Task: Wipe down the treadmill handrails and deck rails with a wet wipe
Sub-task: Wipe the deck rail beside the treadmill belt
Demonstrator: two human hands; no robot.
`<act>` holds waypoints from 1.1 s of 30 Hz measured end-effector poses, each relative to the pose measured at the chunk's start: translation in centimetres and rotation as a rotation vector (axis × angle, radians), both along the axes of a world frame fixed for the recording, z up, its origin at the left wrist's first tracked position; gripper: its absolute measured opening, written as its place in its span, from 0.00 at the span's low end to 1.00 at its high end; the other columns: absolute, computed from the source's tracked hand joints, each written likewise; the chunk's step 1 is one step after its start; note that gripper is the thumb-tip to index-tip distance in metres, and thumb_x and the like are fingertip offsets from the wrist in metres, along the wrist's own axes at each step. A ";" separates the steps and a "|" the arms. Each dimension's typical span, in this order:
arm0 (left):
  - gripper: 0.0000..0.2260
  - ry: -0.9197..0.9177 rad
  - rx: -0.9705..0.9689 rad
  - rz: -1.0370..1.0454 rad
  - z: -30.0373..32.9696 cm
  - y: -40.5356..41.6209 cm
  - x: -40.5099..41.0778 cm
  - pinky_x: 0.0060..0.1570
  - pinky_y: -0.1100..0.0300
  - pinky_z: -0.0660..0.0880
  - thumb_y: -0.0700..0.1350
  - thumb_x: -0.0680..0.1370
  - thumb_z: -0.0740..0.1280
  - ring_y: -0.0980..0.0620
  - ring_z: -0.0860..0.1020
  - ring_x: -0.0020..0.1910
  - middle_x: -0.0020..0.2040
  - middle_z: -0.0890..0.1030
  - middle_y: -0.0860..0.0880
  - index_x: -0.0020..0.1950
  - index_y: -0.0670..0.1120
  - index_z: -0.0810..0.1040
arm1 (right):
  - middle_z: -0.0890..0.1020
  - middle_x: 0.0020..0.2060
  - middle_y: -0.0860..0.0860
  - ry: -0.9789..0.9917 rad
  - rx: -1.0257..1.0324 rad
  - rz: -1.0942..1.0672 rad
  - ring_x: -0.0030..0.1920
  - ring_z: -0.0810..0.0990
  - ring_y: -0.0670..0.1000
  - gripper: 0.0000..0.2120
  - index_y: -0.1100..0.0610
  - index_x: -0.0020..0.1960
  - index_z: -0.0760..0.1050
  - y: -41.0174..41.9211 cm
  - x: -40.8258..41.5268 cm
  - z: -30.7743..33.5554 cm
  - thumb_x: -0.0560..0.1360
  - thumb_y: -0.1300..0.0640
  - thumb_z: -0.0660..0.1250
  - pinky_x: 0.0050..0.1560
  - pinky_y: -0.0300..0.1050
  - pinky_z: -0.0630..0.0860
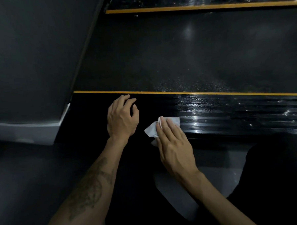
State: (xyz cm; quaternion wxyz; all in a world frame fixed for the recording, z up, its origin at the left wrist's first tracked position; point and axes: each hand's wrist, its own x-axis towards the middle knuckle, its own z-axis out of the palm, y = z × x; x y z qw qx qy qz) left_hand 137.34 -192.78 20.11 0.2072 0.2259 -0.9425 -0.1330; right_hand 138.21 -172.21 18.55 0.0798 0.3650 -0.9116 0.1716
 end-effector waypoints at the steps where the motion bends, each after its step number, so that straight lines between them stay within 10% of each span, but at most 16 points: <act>1: 0.14 0.002 -0.002 0.000 -0.1 0.0 0.0 0.66 0.48 0.71 0.46 0.82 0.64 0.47 0.75 0.69 0.67 0.79 0.48 0.65 0.46 0.82 | 0.66 0.78 0.58 -0.002 0.001 -0.006 0.80 0.62 0.58 0.24 0.63 0.78 0.67 0.2 0.6 -0.2 0.85 0.53 0.51 0.78 0.55 0.64; 16: 0.16 -0.147 -0.038 -0.069 0.9 0.2 -0.7 0.59 0.46 0.74 0.48 0.83 0.64 0.45 0.74 0.68 0.69 0.77 0.47 0.70 0.48 0.79 | 0.62 0.80 0.58 -0.103 0.081 0.080 0.81 0.58 0.58 0.28 0.62 0.80 0.63 0.4 -0.1 1.1 0.84 0.51 0.47 0.80 0.55 0.59; 25: 0.17 -0.100 0.069 0.140 0.1 4.3 -2.2 0.79 0.42 0.53 0.49 0.83 0.62 0.43 0.66 0.76 0.70 0.73 0.45 0.68 0.43 0.75 | 0.69 0.77 0.59 -0.043 -0.030 -0.090 0.78 0.66 0.58 0.24 0.64 0.76 0.69 2.7 -0.3 0.4 0.84 0.55 0.51 0.76 0.56 0.67; 33: 0.14 0.012 0.052 0.016 -0.1 4.1 -1.8 0.73 0.45 0.67 0.45 0.81 0.65 0.45 0.75 0.67 0.66 0.78 0.46 0.65 0.44 0.81 | 0.59 0.81 0.58 -0.092 0.083 -0.022 0.82 0.56 0.55 0.25 0.62 0.81 0.61 2.8 -2.7 0.8 0.86 0.54 0.48 0.80 0.54 0.59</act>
